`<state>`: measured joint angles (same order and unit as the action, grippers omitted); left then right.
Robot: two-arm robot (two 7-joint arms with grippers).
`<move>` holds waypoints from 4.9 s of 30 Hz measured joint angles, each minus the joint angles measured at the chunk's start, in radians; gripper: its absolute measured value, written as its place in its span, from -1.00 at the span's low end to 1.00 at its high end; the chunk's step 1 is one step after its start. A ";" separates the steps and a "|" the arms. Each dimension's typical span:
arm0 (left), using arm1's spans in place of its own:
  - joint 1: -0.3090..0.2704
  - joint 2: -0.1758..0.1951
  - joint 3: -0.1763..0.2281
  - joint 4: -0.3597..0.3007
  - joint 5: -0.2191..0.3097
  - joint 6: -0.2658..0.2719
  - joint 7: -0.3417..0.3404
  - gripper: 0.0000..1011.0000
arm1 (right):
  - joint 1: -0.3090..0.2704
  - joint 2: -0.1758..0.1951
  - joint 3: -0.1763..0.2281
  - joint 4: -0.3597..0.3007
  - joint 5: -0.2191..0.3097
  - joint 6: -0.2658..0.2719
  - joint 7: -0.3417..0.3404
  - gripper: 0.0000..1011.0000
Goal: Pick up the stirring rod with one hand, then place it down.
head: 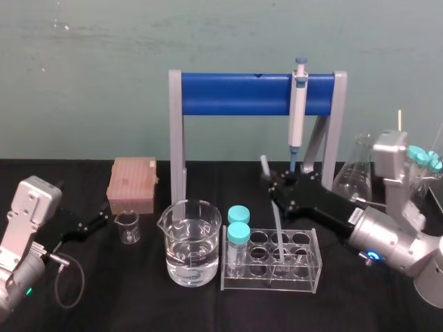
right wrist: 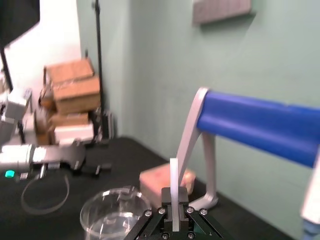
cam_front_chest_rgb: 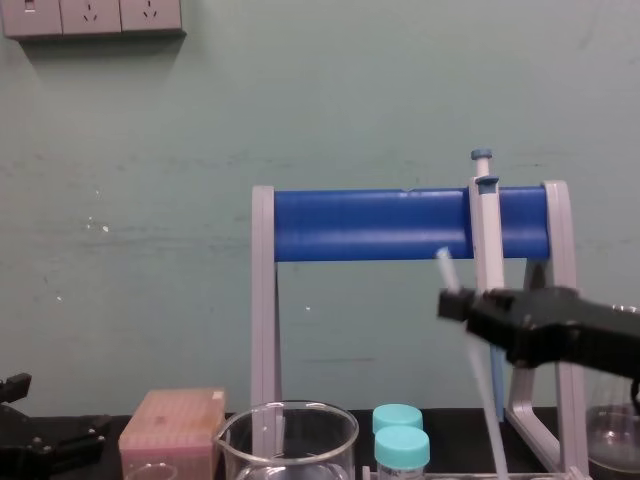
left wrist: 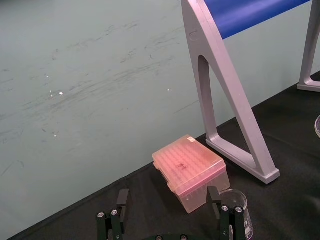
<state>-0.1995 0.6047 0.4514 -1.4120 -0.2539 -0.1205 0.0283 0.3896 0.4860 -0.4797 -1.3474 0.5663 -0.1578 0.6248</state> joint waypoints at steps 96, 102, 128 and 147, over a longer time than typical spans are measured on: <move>0.000 0.000 0.000 0.000 0.000 0.000 0.000 0.98 | -0.097 -0.006 0.224 -0.192 0.174 -0.112 0.059 -0.87; 0.000 0.000 0.000 0.000 0.000 0.000 0.000 0.98 | -0.100 -0.004 0.224 -0.196 0.174 -0.111 0.058 -0.87; 0.000 0.000 0.000 0.000 0.000 0.000 0.000 0.98 | -0.107 0.015 0.191 -0.170 0.167 -0.090 0.084 -0.87; 0.000 0.000 0.000 0.000 0.000 0.000 0.000 0.98 | -0.112 0.003 0.130 -0.077 0.085 -0.119 0.092 -0.87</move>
<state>-0.1995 0.6047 0.4514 -1.4120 -0.2539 -0.1206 0.0283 0.2774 0.4890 -0.3495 -1.4240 0.6513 -0.2765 0.7169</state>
